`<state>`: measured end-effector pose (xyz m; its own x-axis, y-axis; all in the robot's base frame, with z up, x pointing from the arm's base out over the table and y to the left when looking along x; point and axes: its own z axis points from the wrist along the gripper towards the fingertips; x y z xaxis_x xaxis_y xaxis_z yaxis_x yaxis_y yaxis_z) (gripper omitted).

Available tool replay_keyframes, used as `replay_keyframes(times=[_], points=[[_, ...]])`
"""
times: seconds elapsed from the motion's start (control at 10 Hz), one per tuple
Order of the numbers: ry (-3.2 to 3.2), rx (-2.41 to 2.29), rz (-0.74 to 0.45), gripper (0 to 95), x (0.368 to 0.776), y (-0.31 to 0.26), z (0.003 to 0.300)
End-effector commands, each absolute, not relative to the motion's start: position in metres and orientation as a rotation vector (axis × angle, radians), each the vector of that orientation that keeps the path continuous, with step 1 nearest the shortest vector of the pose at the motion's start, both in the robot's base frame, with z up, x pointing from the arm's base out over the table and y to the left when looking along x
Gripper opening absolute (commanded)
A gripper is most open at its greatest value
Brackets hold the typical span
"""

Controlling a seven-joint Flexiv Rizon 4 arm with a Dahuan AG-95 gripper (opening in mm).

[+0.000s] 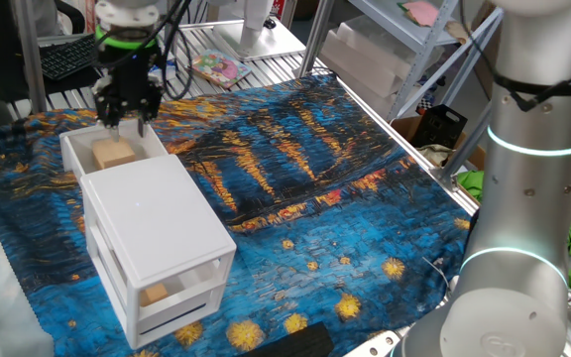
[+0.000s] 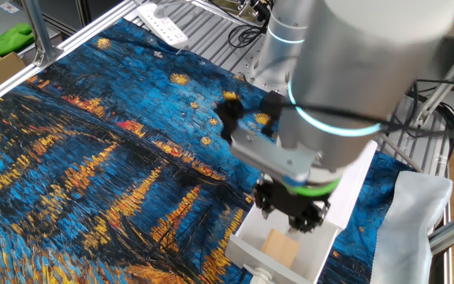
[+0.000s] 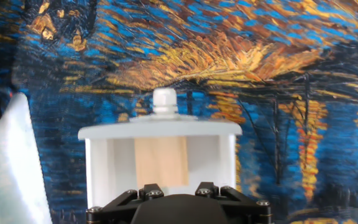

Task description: Put things in the drawer

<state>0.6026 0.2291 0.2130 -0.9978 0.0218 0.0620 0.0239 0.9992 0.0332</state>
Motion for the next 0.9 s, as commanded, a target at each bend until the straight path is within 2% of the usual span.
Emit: replay_keyframes(times=[0.1,0.9], points=[[-3.086,-0.033,-0.062,38.0,0.601,0.221,0.217],[-3.089,0.137,-0.072,38.0,0.587,0.156,0.217]])
